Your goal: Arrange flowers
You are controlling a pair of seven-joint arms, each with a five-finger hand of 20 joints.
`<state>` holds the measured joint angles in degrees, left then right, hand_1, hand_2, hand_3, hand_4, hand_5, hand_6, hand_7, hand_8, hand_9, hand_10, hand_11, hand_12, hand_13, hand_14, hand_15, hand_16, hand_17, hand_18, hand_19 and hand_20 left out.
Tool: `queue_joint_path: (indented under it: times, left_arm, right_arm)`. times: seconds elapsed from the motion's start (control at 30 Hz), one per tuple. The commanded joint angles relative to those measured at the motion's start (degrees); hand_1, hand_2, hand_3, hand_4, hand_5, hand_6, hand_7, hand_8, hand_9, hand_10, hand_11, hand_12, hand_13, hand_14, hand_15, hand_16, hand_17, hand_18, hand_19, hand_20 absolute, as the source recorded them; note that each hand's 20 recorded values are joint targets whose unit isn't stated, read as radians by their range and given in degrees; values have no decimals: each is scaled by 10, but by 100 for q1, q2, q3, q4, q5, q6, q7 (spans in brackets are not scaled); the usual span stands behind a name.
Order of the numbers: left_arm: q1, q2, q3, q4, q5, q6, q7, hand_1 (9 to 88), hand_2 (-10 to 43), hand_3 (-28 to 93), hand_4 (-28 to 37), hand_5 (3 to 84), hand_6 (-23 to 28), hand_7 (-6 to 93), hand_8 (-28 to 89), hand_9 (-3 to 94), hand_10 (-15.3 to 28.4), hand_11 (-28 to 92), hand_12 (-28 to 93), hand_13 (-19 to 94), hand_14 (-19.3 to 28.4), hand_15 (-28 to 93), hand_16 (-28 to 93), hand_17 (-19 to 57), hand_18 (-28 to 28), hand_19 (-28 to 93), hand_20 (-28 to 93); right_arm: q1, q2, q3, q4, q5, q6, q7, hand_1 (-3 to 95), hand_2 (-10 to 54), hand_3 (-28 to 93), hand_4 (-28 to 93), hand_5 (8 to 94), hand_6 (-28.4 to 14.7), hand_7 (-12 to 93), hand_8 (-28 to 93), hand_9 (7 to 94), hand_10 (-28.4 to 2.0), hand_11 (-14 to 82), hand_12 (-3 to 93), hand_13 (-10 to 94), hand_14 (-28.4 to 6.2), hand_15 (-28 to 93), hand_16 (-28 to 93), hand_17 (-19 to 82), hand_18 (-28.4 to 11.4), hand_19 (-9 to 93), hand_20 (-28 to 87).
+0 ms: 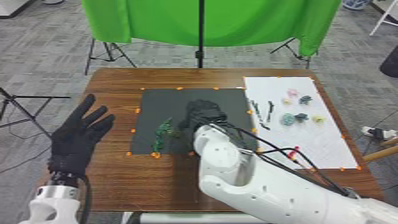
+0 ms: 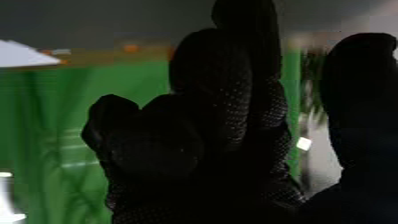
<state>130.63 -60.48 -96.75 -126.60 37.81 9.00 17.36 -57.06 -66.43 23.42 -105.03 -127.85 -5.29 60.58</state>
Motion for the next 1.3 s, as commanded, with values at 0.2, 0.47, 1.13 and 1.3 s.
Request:
queue_joint_path:
  times: [0.2, 0.47, 1.13, 1.3]
  left_arm:
    - [238, -152, -134, -79, -2, 74, 5, 220, 63, 787, -282, 308, 49, 122, -111, 283, 178, 187, 89, 202, 269, 415, -85, -108, 284, 567, -40]
    - [246, -89, -44, -69, -41, 96, 87, 218, 63, 788, -283, 307, 49, 122, -111, 283, 179, 187, 90, 201, 269, 415, -84, -108, 284, 566, -41]
    - [224, -177, -83, -54, 33, -9, -73, 222, 61, 792, -283, 305, 49, 123, -111, 283, 179, 188, 90, 202, 269, 414, -84, -109, 284, 566, -43]
    - [140, -162, -66, -41, 35, -12, -110, 223, 60, 793, -283, 305, 49, 122, -111, 283, 179, 187, 89, 202, 269, 414, -84, -109, 284, 566, -43]
  right_arm:
    - [-583, 1531, 1340, -313, 15, 1126, 735, 330, -63, 685, -239, 721, -61, 110, -107, 803, -166, 352, 183, 734, -138, 685, 160, 376, -283, 923, 255]
    - [-398, 1684, 866, 410, 3, 1272, 933, 339, -82, 717, -252, 645, -72, 103, -108, 754, -173, 362, 173, 702, -144, 700, 137, 345, -279, 922, 193]
    - [-27, 1079, 326, 1307, 589, 148, 1172, 326, -90, 700, -255, 661, -107, 82, -105, 754, -187, 368, 171, 713, -141, 720, 139, 368, -284, 932, 197]
    - [105, 991, -7, 1558, 524, -9, 1139, 394, -95, 724, -260, 749, -71, 115, -111, 785, -166, 367, 171, 736, -126, 708, 142, 371, -282, 932, 195]
